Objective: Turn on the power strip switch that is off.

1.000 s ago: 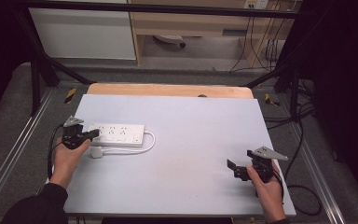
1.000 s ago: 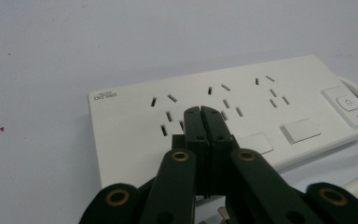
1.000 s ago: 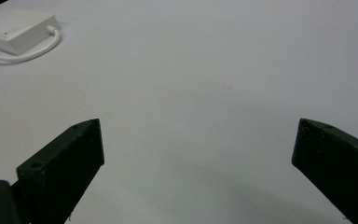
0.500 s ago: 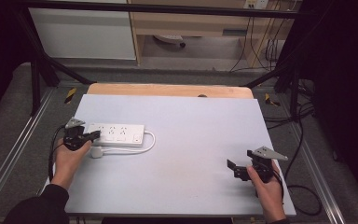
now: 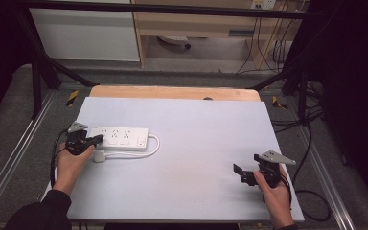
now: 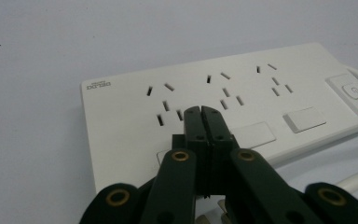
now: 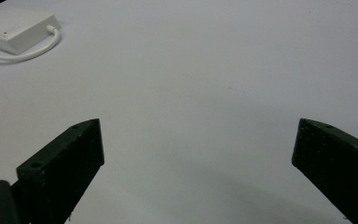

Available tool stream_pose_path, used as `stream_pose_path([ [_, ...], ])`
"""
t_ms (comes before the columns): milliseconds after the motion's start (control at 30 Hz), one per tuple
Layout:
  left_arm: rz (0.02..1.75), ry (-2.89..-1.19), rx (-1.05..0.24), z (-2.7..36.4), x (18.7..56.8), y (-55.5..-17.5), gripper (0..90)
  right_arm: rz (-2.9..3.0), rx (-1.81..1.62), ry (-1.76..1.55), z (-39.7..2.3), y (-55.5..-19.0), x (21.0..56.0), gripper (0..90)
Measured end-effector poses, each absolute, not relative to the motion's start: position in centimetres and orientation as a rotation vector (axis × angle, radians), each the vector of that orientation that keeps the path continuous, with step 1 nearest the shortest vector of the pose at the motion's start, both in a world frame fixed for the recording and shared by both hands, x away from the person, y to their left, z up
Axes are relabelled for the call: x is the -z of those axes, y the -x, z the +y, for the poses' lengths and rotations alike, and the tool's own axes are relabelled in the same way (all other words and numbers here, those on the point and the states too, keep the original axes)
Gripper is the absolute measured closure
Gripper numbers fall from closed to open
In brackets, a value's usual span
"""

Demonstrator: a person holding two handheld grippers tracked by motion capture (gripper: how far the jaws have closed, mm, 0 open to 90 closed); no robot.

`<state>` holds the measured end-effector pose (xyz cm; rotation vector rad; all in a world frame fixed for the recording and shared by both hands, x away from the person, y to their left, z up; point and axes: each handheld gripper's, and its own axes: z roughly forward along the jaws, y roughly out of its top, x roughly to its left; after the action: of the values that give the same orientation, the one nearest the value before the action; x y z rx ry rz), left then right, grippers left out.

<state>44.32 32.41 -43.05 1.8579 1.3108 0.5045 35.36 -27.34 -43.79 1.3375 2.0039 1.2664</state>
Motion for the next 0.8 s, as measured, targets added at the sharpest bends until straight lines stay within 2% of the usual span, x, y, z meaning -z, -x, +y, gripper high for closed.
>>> stream_pose_path([
  [800, 1.307, -1.874, -0.515, 32.2, 43.2, -44.23, 90.0, 2.004, -1.268, -1.335, -27.33, -35.33, 43.74, 2.7],
])
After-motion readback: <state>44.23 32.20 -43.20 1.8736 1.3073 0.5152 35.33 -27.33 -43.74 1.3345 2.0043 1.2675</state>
